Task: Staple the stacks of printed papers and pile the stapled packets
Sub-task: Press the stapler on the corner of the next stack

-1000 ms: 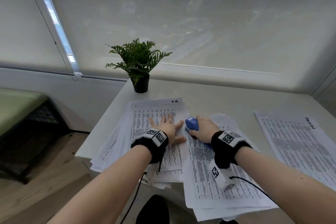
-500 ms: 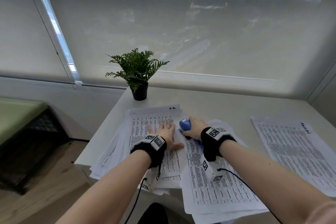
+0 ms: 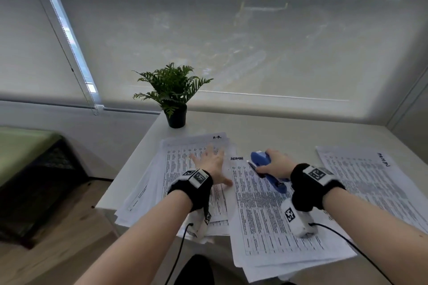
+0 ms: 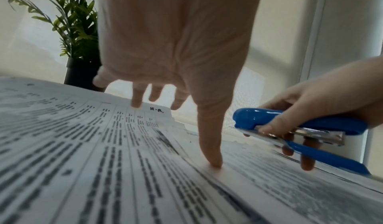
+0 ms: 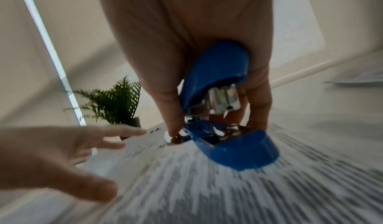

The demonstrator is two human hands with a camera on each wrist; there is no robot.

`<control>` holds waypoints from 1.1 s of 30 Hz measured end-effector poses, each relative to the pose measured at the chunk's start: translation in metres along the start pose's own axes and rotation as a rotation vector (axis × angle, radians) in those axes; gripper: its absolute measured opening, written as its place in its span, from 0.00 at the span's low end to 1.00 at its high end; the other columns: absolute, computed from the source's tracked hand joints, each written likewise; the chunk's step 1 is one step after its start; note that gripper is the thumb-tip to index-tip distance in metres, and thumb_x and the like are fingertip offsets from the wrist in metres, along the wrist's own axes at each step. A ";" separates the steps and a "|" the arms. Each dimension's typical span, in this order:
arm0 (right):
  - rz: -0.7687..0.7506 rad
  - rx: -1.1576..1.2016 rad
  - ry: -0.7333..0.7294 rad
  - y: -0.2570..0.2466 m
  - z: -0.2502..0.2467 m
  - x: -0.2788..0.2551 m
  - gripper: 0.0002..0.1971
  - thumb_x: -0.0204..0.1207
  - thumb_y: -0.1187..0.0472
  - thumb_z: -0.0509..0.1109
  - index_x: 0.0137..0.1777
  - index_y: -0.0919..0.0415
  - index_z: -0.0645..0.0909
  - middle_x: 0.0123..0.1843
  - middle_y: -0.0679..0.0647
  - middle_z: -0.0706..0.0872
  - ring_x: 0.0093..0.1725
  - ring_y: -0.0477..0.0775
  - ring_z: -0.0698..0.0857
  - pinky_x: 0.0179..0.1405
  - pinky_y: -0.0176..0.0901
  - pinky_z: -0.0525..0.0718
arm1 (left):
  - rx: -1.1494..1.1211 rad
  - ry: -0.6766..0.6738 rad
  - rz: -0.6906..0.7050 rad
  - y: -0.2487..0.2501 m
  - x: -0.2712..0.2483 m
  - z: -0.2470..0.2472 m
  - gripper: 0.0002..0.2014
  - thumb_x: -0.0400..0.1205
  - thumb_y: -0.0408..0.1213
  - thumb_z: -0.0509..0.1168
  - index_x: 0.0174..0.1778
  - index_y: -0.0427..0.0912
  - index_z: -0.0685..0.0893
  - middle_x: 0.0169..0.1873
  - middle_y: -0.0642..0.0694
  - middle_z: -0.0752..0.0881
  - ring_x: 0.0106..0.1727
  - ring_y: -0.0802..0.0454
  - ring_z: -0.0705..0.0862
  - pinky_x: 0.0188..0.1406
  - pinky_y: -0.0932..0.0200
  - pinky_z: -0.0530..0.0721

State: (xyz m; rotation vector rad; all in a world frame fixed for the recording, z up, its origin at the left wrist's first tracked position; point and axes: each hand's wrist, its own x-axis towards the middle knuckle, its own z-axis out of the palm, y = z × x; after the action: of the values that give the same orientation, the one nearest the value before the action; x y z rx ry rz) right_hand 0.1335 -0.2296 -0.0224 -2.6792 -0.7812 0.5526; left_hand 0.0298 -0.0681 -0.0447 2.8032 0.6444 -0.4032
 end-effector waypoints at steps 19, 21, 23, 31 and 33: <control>0.132 0.099 0.020 0.058 0.001 -0.023 0.26 0.66 0.57 0.81 0.62 0.62 0.78 0.58 0.61 0.86 0.49 0.56 0.81 0.46 0.40 0.77 | 0.102 0.056 0.304 0.095 -0.024 0.024 0.14 0.84 0.34 0.56 0.61 0.38 0.82 0.58 0.38 0.81 0.61 0.40 0.81 0.57 0.47 0.82; 0.151 0.128 0.027 0.061 -0.002 -0.024 0.26 0.65 0.57 0.81 0.61 0.63 0.79 0.57 0.61 0.86 0.51 0.58 0.83 0.49 0.43 0.80 | 0.094 0.075 0.300 0.090 -0.015 0.021 0.14 0.82 0.33 0.57 0.62 0.40 0.82 0.60 0.39 0.80 0.62 0.41 0.80 0.60 0.47 0.82; 0.167 0.151 0.041 0.066 -0.005 -0.026 0.25 0.65 0.58 0.81 0.61 0.63 0.79 0.55 0.60 0.85 0.49 0.58 0.83 0.48 0.42 0.80 | 0.084 0.077 0.293 0.087 -0.007 0.020 0.15 0.81 0.32 0.60 0.62 0.41 0.82 0.61 0.41 0.79 0.63 0.41 0.79 0.61 0.47 0.82; 0.232 0.159 0.114 0.085 -0.014 -0.027 0.23 0.65 0.58 0.81 0.58 0.64 0.80 0.55 0.61 0.85 0.46 0.57 0.81 0.42 0.42 0.76 | 0.002 0.047 0.331 0.102 0.023 0.015 0.35 0.76 0.50 0.70 0.76 0.43 0.67 0.74 0.43 0.70 0.74 0.42 0.70 0.73 0.45 0.72; 0.244 0.138 0.124 0.087 -0.015 -0.025 0.23 0.66 0.56 0.81 0.57 0.64 0.81 0.55 0.61 0.86 0.45 0.57 0.80 0.42 0.42 0.75 | 0.042 -0.058 0.342 0.105 0.028 0.016 0.46 0.74 0.58 0.70 0.82 0.46 0.56 0.82 0.46 0.60 0.82 0.43 0.60 0.79 0.40 0.63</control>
State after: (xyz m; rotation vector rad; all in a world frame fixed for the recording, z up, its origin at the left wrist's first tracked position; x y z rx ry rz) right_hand 0.1591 -0.3164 -0.0354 -2.6654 -0.3707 0.4717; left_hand 0.0987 -0.1532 -0.0513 2.8527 0.1388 -0.4309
